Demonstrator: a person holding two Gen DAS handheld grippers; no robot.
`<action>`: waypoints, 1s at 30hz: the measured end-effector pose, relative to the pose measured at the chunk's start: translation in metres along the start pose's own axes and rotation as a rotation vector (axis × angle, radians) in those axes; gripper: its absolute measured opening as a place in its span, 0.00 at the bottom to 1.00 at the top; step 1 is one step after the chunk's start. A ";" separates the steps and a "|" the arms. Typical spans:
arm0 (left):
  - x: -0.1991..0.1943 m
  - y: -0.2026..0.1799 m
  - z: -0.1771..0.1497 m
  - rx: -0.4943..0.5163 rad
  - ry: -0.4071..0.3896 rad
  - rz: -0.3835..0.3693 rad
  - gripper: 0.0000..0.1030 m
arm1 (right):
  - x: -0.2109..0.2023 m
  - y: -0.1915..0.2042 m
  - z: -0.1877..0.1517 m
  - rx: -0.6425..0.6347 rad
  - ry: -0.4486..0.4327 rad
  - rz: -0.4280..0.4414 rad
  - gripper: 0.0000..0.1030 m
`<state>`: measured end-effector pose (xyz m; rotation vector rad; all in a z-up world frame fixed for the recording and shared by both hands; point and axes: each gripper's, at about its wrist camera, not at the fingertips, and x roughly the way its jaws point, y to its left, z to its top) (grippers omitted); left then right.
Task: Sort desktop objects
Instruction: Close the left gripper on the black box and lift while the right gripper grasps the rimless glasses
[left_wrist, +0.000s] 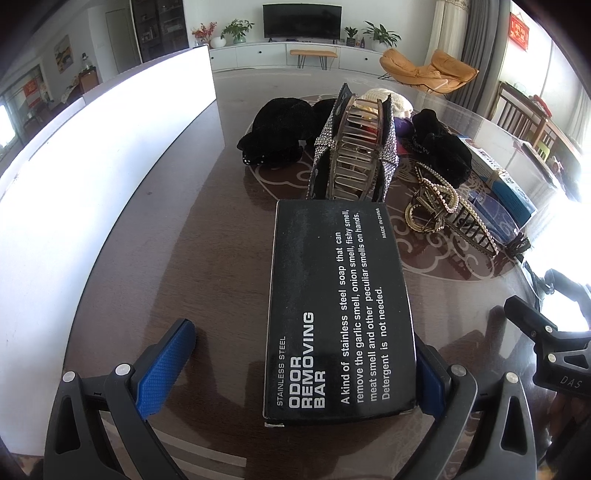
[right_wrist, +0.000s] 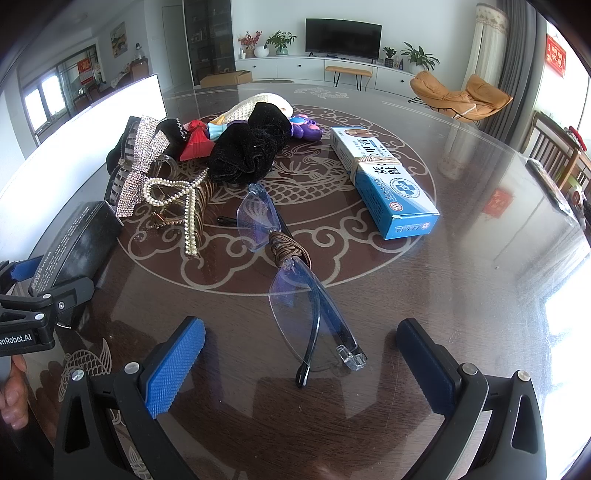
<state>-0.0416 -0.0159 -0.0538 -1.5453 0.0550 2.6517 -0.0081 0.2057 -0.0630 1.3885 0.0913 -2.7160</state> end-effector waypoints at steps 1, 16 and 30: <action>0.000 0.004 0.002 0.013 0.024 -0.007 1.00 | 0.000 0.000 0.000 0.000 0.000 0.000 1.00; -0.011 0.000 0.012 0.193 0.081 -0.097 0.86 | -0.006 -0.027 0.013 0.059 0.074 0.180 1.00; -0.050 0.037 -0.014 0.051 0.020 -0.120 0.56 | 0.025 0.002 0.058 -0.265 0.205 0.177 0.52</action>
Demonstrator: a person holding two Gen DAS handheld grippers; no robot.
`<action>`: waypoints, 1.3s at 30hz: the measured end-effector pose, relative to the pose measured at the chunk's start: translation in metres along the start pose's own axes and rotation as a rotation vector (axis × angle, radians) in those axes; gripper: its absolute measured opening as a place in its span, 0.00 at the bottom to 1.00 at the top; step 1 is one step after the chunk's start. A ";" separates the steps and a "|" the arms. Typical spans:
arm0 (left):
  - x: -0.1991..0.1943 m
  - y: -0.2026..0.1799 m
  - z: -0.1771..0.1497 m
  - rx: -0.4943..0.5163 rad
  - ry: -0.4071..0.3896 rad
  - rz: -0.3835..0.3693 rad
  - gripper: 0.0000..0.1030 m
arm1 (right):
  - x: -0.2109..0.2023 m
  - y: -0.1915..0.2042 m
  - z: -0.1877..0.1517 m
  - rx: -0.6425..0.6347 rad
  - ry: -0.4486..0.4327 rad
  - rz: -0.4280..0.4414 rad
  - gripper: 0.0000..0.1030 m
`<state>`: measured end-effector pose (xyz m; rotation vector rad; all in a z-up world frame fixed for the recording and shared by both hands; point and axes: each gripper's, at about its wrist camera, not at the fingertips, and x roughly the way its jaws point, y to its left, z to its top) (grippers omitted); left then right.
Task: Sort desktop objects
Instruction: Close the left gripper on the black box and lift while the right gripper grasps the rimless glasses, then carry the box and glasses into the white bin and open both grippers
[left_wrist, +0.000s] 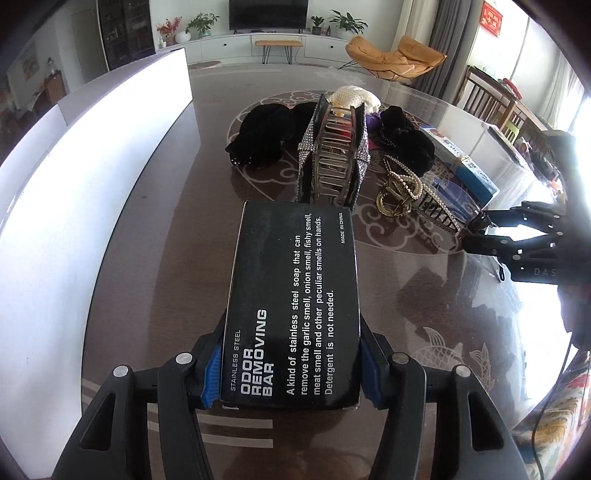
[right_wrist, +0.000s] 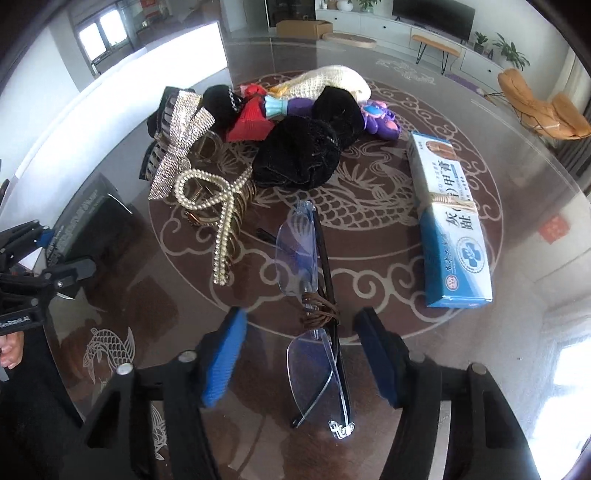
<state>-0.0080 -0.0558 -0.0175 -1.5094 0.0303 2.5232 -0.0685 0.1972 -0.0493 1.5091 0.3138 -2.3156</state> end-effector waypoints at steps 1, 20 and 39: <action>-0.007 0.003 -0.003 -0.017 -0.015 -0.007 0.56 | 0.000 0.000 0.001 -0.013 0.006 -0.007 0.35; -0.162 0.157 0.024 -0.334 -0.285 0.058 0.56 | -0.117 0.132 0.144 -0.169 -0.245 0.219 0.20; -0.082 0.279 0.021 -0.521 -0.065 0.241 0.75 | 0.043 0.357 0.239 -0.207 -0.040 0.340 0.62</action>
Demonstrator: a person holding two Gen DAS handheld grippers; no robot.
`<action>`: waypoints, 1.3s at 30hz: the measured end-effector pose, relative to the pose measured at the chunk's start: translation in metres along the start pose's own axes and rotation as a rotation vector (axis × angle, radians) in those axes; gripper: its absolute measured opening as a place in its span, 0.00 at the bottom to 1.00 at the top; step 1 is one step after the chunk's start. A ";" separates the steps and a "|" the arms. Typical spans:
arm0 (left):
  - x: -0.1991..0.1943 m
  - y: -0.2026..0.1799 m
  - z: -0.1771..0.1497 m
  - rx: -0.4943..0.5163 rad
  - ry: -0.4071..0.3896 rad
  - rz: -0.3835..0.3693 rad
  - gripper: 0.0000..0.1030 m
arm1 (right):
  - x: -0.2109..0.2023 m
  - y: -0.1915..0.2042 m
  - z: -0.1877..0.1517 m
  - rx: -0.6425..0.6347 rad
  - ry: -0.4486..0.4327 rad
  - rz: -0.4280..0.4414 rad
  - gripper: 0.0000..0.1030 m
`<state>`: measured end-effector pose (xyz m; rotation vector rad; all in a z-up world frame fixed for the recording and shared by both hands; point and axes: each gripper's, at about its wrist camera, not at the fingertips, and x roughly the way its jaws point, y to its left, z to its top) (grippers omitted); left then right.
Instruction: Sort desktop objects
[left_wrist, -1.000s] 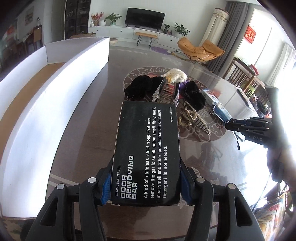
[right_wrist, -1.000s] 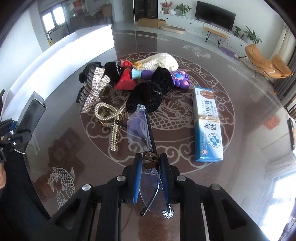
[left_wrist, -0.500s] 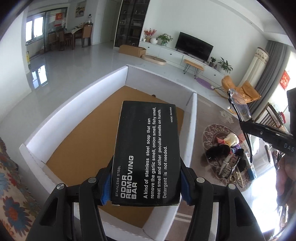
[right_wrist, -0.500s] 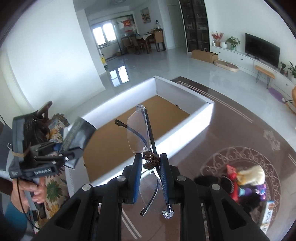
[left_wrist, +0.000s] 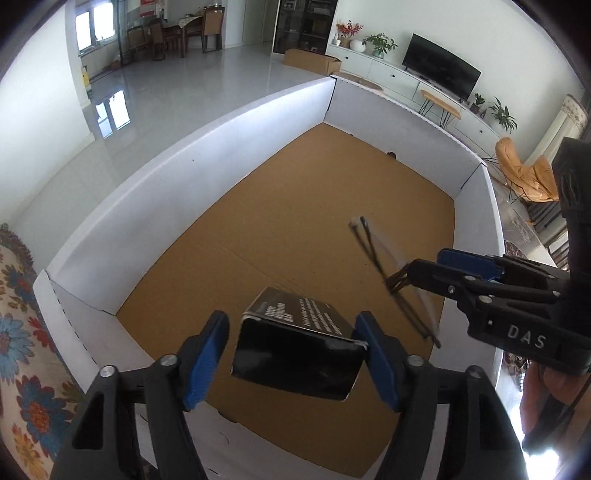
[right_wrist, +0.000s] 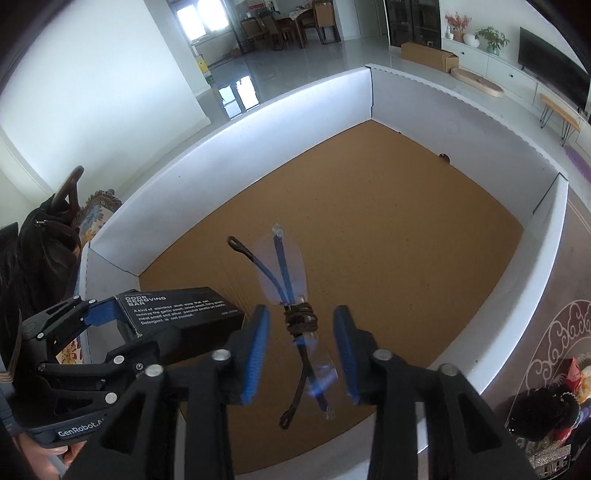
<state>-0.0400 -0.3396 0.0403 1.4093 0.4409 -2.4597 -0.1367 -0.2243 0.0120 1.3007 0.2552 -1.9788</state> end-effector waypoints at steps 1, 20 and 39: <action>-0.003 0.000 0.000 -0.008 -0.019 0.016 0.76 | -0.005 -0.001 -0.001 0.009 -0.025 -0.001 0.70; -0.072 -0.240 -0.134 0.385 -0.128 -0.428 0.90 | -0.201 -0.185 -0.288 0.291 -0.297 -0.478 0.92; 0.037 -0.309 -0.188 0.462 -0.044 -0.206 0.90 | -0.188 -0.247 -0.375 0.465 -0.190 -0.558 1.00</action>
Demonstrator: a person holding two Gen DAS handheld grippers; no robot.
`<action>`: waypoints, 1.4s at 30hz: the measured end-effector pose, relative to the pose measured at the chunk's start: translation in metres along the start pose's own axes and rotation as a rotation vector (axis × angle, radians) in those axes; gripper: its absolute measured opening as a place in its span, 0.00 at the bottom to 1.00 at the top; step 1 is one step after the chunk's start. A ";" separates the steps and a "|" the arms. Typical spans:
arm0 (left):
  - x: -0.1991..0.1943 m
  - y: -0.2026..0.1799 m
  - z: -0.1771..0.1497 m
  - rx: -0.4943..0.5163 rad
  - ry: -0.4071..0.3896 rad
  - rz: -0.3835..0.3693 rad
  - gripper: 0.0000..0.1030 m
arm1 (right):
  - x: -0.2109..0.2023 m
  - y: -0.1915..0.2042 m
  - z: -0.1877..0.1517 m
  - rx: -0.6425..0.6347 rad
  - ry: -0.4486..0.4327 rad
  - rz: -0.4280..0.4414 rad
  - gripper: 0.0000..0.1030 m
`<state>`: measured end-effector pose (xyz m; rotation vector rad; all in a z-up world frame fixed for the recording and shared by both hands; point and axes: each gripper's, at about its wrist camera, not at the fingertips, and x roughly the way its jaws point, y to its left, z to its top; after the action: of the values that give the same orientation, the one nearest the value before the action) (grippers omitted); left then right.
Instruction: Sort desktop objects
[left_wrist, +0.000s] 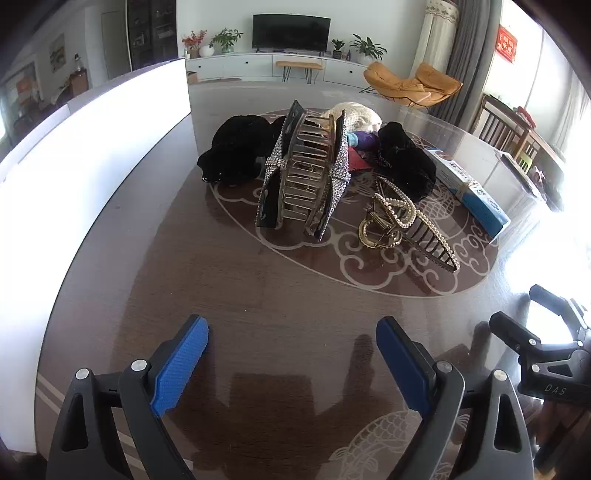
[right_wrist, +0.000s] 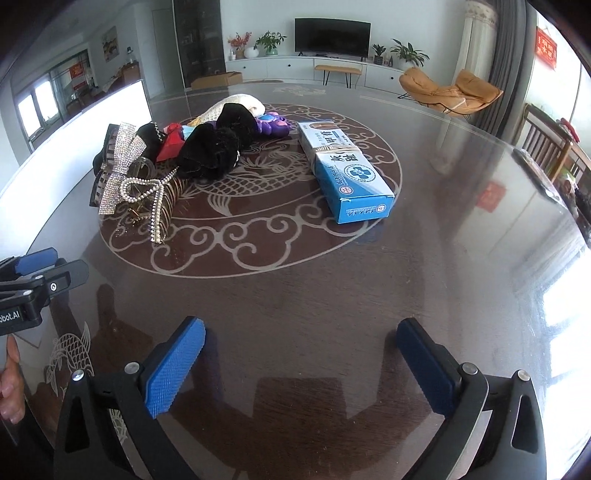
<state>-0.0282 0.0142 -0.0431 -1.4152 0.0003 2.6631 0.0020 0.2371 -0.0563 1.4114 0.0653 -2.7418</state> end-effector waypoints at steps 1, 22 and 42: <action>0.000 -0.001 -0.001 0.015 0.000 0.010 0.91 | 0.000 0.000 0.000 0.000 0.000 0.000 1.00; 0.001 -0.007 -0.012 0.028 -0.007 0.054 1.00 | 0.000 0.000 0.000 0.000 0.000 0.000 1.00; -0.001 -0.005 -0.011 0.024 0.006 0.055 1.00 | 0.000 0.000 -0.001 0.000 0.000 0.000 1.00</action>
<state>-0.0183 0.0184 -0.0484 -1.4367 0.0727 2.6925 0.0023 0.2375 -0.0568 1.4107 0.0653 -2.7420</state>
